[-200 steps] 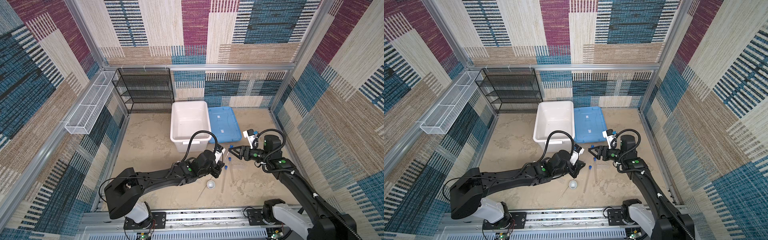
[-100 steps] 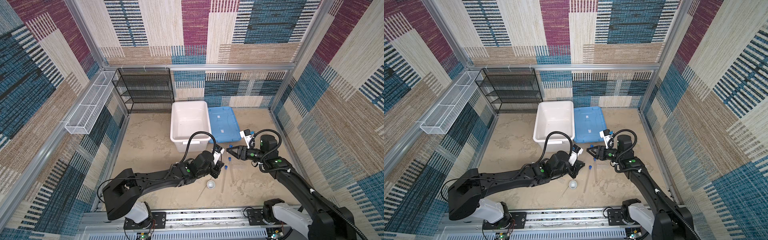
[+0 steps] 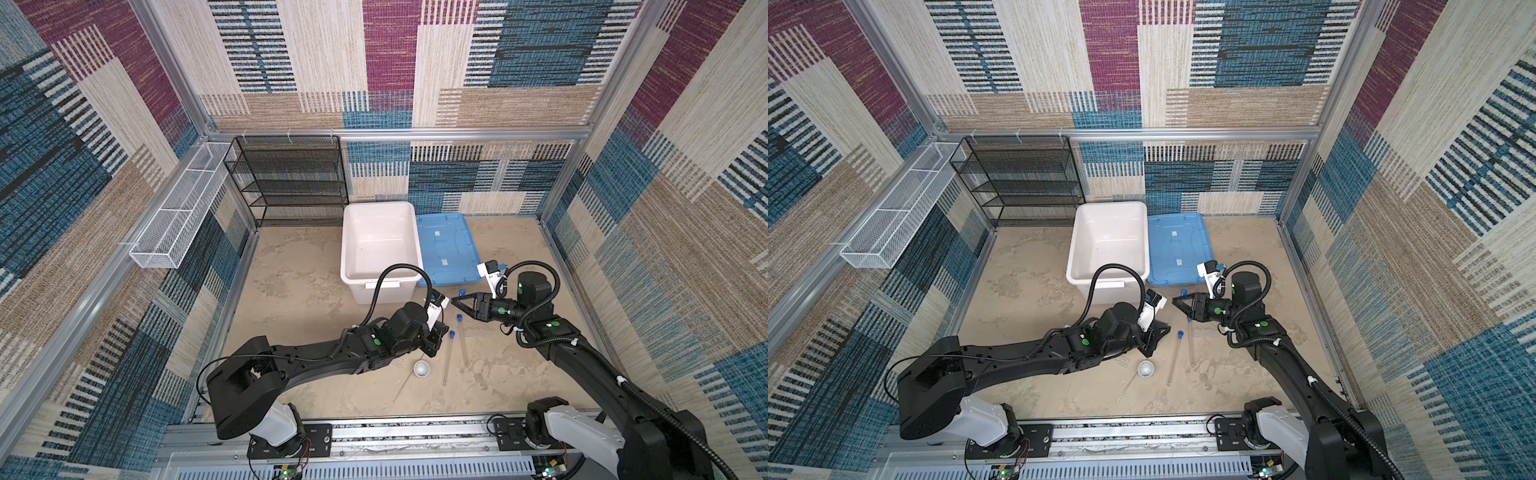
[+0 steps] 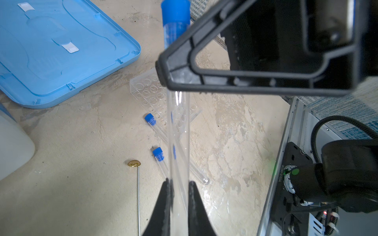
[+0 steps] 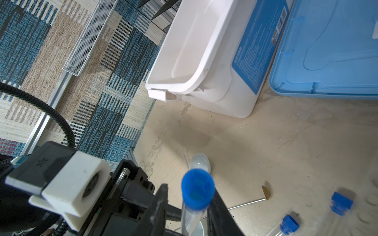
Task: Organize the chemistry lab equipment
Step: 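Grasp the tube's blue cap with the right gripper and open the left gripper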
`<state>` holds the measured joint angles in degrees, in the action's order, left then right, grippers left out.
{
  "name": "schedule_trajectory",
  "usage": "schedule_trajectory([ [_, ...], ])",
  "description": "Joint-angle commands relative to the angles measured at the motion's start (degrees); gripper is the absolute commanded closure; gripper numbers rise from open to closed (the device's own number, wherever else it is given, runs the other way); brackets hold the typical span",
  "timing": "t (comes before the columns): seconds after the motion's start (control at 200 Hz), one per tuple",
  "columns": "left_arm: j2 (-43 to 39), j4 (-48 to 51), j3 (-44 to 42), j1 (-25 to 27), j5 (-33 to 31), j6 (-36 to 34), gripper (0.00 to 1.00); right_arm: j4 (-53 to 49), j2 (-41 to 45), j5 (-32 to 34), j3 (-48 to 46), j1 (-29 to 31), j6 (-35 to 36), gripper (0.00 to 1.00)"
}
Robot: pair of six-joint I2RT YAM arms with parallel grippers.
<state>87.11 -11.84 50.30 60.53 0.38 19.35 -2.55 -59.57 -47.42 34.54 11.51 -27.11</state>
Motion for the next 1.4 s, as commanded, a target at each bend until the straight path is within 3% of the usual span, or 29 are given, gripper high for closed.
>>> schedule_trajectory([
  [0.0, 0.1, -1.7, -0.3, 0.0, -0.3, -1.9, 0.92, 0.1, -0.2, 1.8, 1.2, 0.0, 0.9, 0.66],
  [0.326, -0.7, -0.2, -0.3, -0.1, -1.9, -5.5, 0.92, -11.1, -3.7, 0.8, 7.4, -0.1, 7.3, 0.66],
  [0.676, -3.8, 0.8, -1.8, -0.1, -4.1, -18.7, 0.92, -16.9, -5.1, -2.7, 10.1, -0.2, 10.9, 0.70],
  [1.392, -2.0, 0.3, -1.8, -0.4, -2.9, -19.0, 0.90, -22.2, -7.2, -3.4, 11.6, -0.4, 14.6, 0.81],
])
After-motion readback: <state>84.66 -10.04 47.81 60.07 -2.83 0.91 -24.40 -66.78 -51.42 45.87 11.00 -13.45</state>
